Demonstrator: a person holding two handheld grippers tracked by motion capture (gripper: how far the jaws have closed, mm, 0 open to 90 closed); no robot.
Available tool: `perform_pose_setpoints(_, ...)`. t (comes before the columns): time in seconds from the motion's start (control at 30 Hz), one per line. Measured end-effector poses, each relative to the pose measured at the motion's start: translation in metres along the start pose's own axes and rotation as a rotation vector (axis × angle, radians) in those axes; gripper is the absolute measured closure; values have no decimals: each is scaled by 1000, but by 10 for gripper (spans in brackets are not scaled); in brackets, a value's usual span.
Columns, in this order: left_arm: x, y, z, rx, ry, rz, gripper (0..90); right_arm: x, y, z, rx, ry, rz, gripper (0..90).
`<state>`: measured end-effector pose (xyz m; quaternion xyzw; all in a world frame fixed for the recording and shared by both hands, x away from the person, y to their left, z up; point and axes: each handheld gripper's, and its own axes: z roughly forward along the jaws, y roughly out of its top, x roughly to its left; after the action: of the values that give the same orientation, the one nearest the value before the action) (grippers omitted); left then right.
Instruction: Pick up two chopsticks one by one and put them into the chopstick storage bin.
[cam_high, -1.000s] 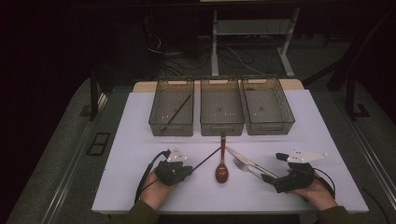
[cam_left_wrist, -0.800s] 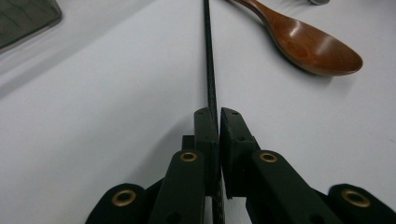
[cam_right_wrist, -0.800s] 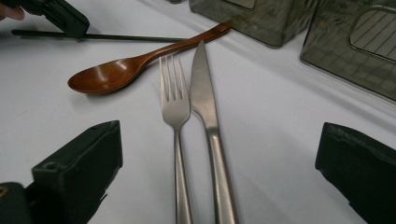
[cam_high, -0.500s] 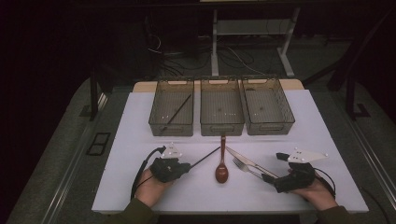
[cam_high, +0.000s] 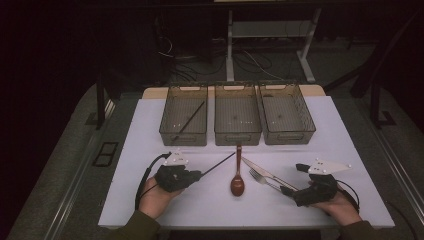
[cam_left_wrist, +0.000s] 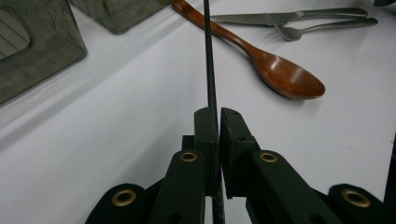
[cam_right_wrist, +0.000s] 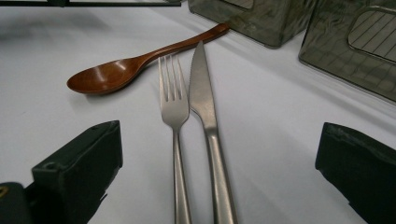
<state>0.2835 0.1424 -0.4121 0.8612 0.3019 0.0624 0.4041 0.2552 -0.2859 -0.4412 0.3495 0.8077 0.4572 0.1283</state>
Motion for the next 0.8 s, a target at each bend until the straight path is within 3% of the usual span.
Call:
perform_pose_setpoints(0.33, 6, 11, -8, -21, -27, 29, 854, -1, 0, 0, 0, -2, 1, 2)
perform_pose_setpoints(0.8, 12, 37, -15, -50, -30, 53, 854, -1, 0, 0, 1, -6, 7, 2)
